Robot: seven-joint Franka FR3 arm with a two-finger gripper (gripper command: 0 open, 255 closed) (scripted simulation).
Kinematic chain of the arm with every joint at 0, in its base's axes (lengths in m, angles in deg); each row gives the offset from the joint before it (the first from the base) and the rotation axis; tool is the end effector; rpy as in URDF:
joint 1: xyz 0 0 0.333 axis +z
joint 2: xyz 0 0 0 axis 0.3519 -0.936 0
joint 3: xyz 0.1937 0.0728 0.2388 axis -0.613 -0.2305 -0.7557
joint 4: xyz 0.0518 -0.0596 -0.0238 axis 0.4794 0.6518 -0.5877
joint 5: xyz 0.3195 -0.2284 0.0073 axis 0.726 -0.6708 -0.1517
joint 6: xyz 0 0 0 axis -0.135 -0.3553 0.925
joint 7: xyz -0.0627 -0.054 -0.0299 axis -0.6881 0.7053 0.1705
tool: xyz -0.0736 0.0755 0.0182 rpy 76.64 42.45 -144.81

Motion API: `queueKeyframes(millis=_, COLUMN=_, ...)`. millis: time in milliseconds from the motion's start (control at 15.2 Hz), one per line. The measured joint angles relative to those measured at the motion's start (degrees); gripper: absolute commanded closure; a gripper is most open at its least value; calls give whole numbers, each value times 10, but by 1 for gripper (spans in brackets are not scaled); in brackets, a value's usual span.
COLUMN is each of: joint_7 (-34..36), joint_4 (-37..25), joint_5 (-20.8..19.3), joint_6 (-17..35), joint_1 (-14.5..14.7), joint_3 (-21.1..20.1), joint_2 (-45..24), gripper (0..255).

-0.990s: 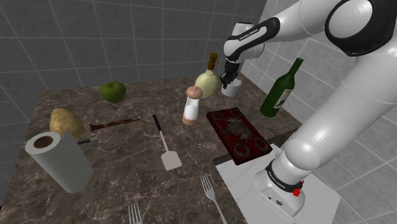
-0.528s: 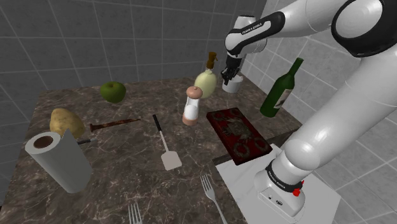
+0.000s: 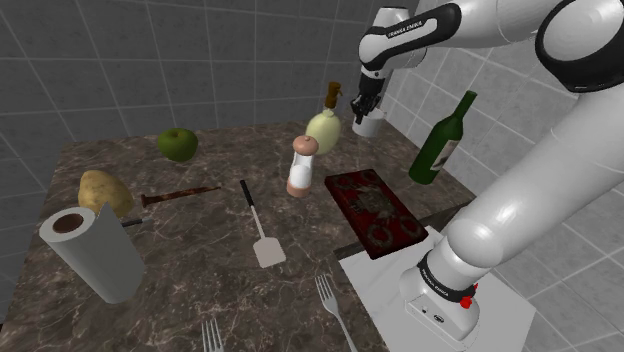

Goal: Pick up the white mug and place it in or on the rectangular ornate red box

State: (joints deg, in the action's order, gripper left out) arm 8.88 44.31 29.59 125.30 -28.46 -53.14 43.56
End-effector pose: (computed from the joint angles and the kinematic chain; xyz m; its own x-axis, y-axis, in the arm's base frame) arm 0.4992 -0.1705 0.4155 0.9990 -0.0453 -0.0004 -0.0452 -0.9981 0.0415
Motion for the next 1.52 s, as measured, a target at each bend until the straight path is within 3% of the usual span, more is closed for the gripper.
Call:
queueKeyframes(millis=660, joint_7=5, joint_4=-37, joint_5=-4, joint_6=-71, joint_1=3, joint_3=-4, joint_2=34, gripper=255)
queueKeyframes(millis=1518, joint_7=110, joint_4=192, joint_5=-10, joint_6=-116, joint_1=32, joint_3=-76, joint_2=303, gripper=255)
